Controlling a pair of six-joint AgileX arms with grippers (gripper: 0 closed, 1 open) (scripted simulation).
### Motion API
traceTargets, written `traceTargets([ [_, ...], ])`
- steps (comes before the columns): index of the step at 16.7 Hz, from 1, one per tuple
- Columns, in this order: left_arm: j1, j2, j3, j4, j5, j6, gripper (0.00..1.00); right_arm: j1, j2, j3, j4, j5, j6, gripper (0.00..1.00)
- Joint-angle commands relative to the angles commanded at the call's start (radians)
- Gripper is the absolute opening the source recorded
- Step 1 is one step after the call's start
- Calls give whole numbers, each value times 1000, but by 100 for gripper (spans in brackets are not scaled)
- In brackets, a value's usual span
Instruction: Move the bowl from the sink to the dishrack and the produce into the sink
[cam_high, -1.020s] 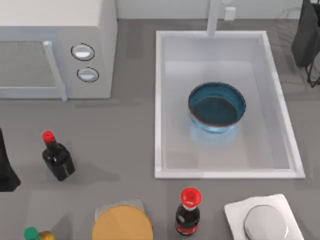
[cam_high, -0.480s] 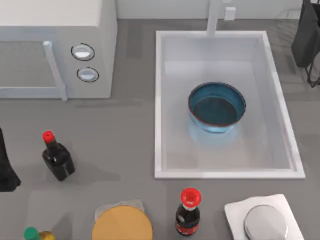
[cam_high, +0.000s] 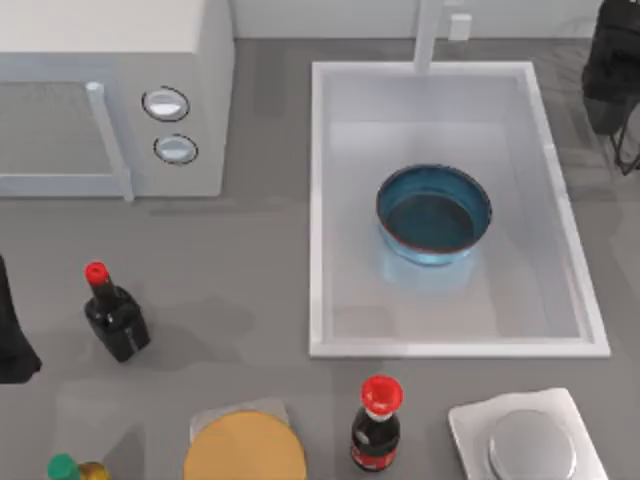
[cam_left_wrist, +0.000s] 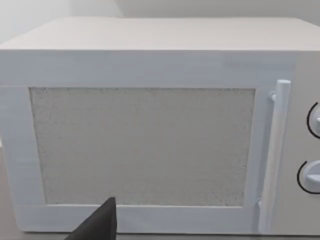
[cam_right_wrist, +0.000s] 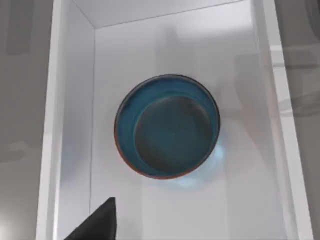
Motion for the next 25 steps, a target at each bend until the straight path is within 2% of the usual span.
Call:
traceTargets([
  [7,0,0,0,0,0,0,100,125,783,667,-358,53,102,100],
  [11,0,0,0,0,0,0,100,185,1116,993,-458,75,117,100],
  [14,0,0,0,0,0,0,100,221,1275,1173,-490,83,119,100],
  [18,0,0,0,0,0,0,100,244,1355,1268,-500,86,119,100],
  [25,0,0,0,0,0,0,100,239,1368,1264,-484,86,117,100],
])
